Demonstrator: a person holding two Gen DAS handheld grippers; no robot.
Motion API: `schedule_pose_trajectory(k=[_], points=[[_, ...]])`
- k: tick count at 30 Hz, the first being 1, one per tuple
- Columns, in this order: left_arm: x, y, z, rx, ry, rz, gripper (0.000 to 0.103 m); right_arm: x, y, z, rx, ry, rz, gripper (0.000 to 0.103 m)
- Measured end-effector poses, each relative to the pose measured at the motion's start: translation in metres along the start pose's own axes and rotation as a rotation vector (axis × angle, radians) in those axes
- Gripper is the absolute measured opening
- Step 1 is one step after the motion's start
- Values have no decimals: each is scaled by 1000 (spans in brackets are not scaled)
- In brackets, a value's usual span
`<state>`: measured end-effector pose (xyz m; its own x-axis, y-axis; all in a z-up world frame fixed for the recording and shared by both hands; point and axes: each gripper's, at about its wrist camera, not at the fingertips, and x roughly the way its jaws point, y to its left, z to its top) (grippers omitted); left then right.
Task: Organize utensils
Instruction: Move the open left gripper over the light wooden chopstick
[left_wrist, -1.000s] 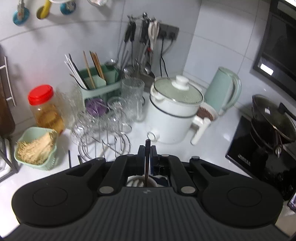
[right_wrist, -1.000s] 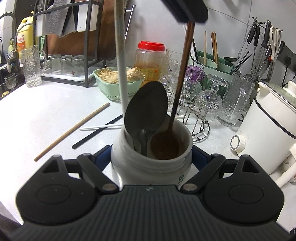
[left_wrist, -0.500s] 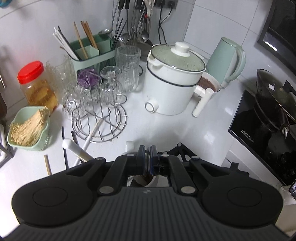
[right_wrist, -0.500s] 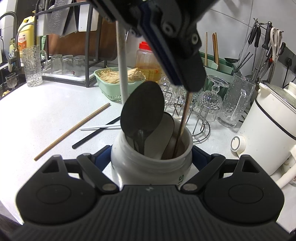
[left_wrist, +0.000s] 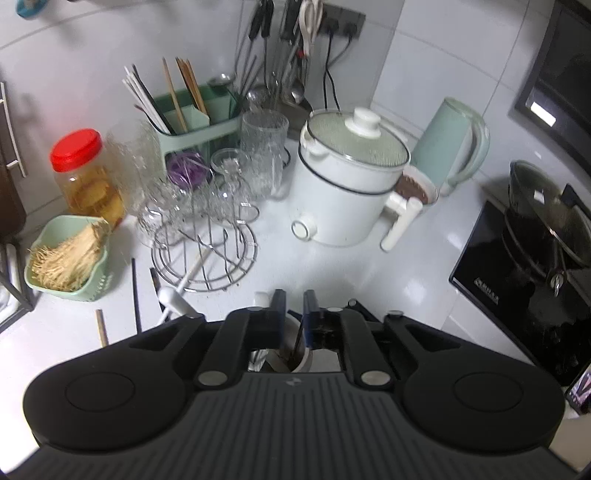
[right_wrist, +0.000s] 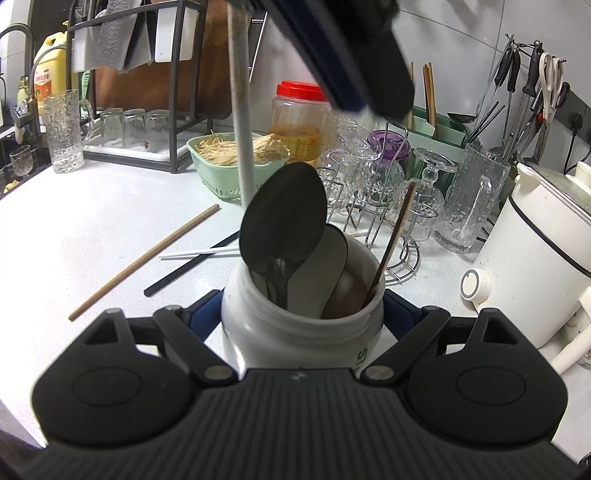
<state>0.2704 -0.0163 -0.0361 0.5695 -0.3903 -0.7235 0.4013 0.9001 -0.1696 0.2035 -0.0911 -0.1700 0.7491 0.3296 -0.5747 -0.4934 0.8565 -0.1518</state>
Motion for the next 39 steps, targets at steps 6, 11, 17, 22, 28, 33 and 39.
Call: schedule_pose_trajectory(k=[6,11,17,22,28,33,39], points=[[-35,4,-2,-19,-93,44,26,1,1,1,13,1,-13,92],[-72,19,-13,-80,-218,34,32,2,3,2,20,7,-25,92],[-103,42,-32,-130,-276,116,33,4,5,4,38,10,-47,92],[-107,74,-52,-220,-255,165,42,5,6,6,50,20,-61,92],[-85,108,-88,-304,-192,264,43,8,7,10,53,44,-78,92],[-60,130,-120,-342,-106,298,43,9,7,12,65,63,-83,92],[-26,149,-150,-417,-19,299,38,11,7,14,74,79,-90,92]])
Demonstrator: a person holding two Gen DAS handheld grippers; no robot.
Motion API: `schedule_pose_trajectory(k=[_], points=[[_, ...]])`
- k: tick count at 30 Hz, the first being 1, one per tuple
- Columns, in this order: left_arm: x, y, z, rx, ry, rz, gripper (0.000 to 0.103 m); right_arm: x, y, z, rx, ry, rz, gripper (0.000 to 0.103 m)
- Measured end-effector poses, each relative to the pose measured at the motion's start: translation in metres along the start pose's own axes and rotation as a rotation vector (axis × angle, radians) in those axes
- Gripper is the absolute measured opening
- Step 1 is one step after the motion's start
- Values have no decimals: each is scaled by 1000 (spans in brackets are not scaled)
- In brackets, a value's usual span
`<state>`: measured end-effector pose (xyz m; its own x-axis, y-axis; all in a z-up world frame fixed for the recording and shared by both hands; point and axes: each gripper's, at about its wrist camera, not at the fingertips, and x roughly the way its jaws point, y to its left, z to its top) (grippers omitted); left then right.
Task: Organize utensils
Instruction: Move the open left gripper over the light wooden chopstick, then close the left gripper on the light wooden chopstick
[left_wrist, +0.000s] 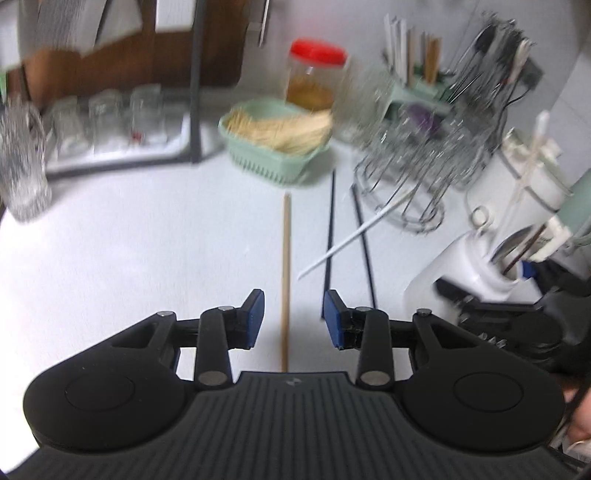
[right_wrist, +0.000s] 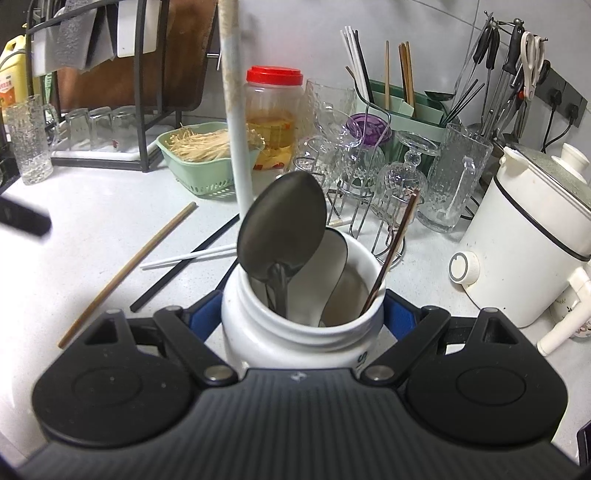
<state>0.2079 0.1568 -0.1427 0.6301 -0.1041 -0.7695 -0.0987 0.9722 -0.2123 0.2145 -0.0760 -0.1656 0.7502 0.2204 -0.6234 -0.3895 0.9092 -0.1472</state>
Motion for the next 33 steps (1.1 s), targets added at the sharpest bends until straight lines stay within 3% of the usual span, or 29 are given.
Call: schedule_pose_trajectory(k=[10,19,22,26,33], points=[[55,2,-27,29,80,41,21,-1,0,-1,-15,2,4,92],[82,-3,-20,90,107,71,17,-3,2,-1,-17,10,6,92],[88,-6,-19,99,120,87,6,-5,2,-1,-17,12,10,92],[89,-12,-19,133,133,117,5,-7,3,-2,-23,11,18,92],[71,-15,-32,108,166,104,5,-11,6,-6,-37,3,33,92]])
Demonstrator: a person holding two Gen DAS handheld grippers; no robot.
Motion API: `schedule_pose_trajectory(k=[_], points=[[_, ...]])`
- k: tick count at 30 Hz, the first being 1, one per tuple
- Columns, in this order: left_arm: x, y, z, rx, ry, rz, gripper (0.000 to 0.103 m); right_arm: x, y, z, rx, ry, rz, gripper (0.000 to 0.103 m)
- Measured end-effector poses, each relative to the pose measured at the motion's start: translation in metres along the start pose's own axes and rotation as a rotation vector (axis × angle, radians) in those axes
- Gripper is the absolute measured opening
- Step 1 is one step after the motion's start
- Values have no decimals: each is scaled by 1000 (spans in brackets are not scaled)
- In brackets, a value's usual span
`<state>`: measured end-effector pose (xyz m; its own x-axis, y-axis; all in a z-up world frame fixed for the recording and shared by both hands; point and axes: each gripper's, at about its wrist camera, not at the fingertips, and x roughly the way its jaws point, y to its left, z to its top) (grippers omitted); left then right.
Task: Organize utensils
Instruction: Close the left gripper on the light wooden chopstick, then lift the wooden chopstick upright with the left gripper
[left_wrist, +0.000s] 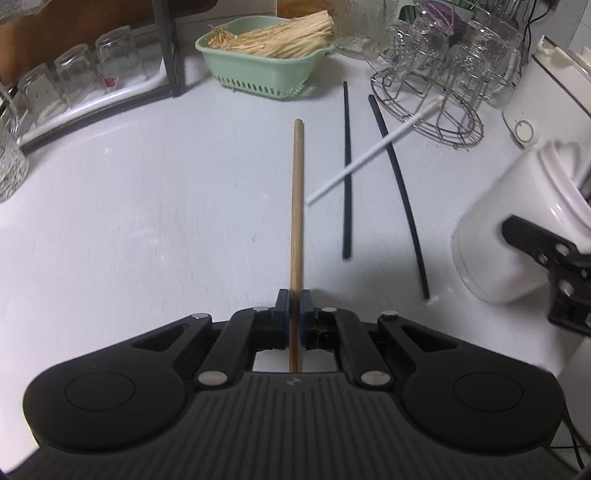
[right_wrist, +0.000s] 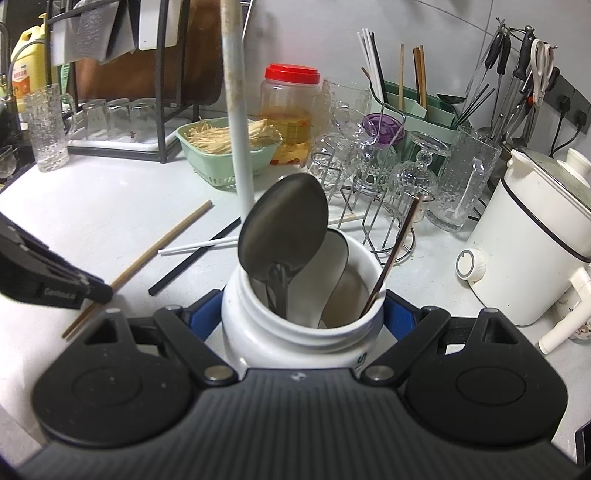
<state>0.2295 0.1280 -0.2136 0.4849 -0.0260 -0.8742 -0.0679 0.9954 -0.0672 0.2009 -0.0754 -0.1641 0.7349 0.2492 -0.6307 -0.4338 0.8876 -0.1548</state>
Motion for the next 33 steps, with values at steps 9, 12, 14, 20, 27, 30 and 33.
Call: schedule_pose_trajectory(k=[9,12,14,20,27,30,33], points=[[-35,-1,-51,-70,68,-77,5,-6,4,-4,-24,-10,25,92],[-42,-8,-68,-77,94,-95,5,-7,5,-6,-29,-15,32,92],[-45,-10,-77,-102,105,-111,5,-7,5,-5,-31,-14,36,92],[-48,-19,-94,-126,146,-143,5,-7,4,-4,-41,-12,48,92],[-50,-25,-99,-107,180,-157,5,-8,5,-5,-51,-21,63,92],[-57,-25,-98,-110,208,-146,10,-8,4,-5,-50,-19,66,92],[-64,-24,-105,-104,231,-144,22,-9,5,-6,-52,-21,68,92]])
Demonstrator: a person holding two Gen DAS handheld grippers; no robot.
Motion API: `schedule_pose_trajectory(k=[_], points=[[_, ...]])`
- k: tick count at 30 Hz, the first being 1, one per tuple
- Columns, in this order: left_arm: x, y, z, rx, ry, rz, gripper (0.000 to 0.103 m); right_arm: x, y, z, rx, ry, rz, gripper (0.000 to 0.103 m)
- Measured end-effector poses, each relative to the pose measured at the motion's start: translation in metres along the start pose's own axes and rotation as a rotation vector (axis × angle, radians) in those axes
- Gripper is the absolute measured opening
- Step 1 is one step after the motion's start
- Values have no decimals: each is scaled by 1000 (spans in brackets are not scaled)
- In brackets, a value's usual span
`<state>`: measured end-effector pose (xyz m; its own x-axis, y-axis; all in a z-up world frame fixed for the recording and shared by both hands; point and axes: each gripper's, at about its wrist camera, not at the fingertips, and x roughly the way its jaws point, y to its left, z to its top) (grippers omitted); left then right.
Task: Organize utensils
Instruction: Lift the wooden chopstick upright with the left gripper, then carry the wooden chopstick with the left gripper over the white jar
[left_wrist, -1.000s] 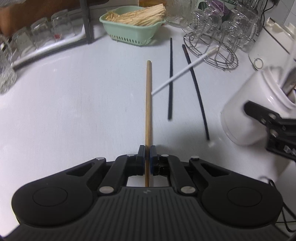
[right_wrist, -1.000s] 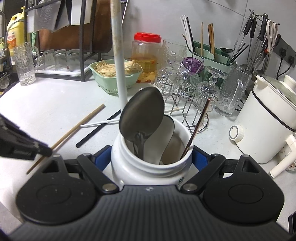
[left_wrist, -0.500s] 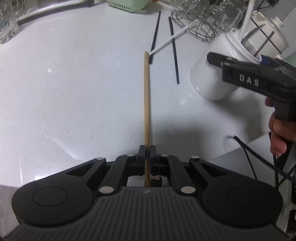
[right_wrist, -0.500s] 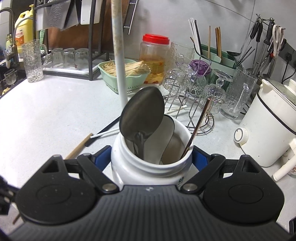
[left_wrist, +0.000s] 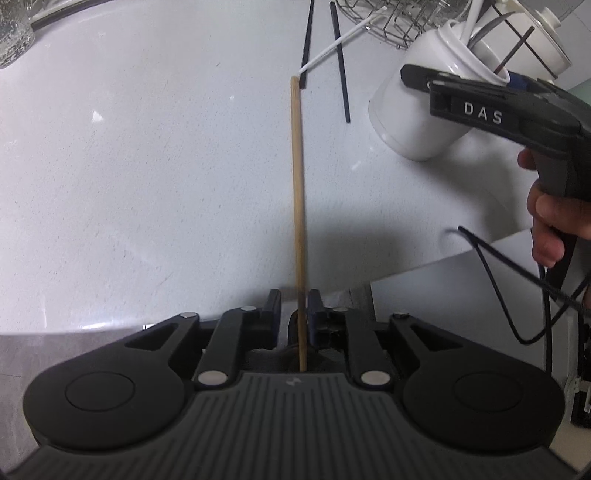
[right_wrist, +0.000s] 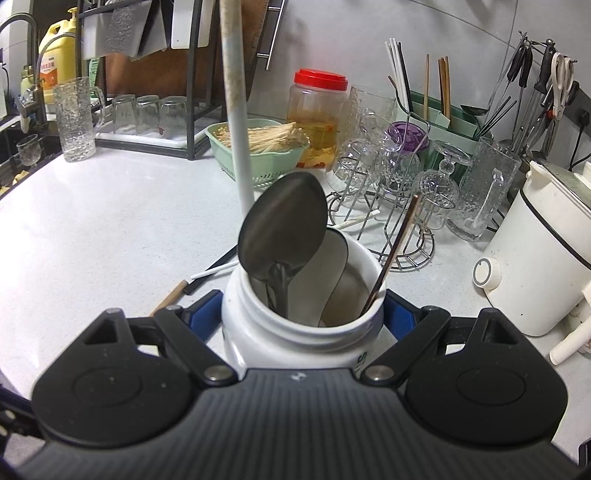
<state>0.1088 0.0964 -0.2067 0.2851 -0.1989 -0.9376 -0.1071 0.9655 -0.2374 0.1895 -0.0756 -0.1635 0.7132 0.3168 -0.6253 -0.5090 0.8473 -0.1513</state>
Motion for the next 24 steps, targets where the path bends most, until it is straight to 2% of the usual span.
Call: schedule_pose_trajectory(k=[5,9,11,12,13,17,24], points=[[9,5,-8,-32,60,-41,23,-2,2,-2,5,-4,-2,92],[18,8,-6,-49,65,-50,23,-2,2,-2,7,-6,-3,92],[21,8,-6,-53,60,-48,18,-2,2,-2,6,-8,-3,92],[20,7,-7,-49,55,-44,8,-2,1,-2,6,-9,-3,92],[18,7,-8,-42,46,-36,5,-2,1,-3,5,-9,-3,92],[-5,2,-3,-7,-22,-26,5,-2,2,-2,7,-9,-7,92],[-68,-7,23,75,-137,-29,5,-4,4,-4,8,-18,-18,92]])
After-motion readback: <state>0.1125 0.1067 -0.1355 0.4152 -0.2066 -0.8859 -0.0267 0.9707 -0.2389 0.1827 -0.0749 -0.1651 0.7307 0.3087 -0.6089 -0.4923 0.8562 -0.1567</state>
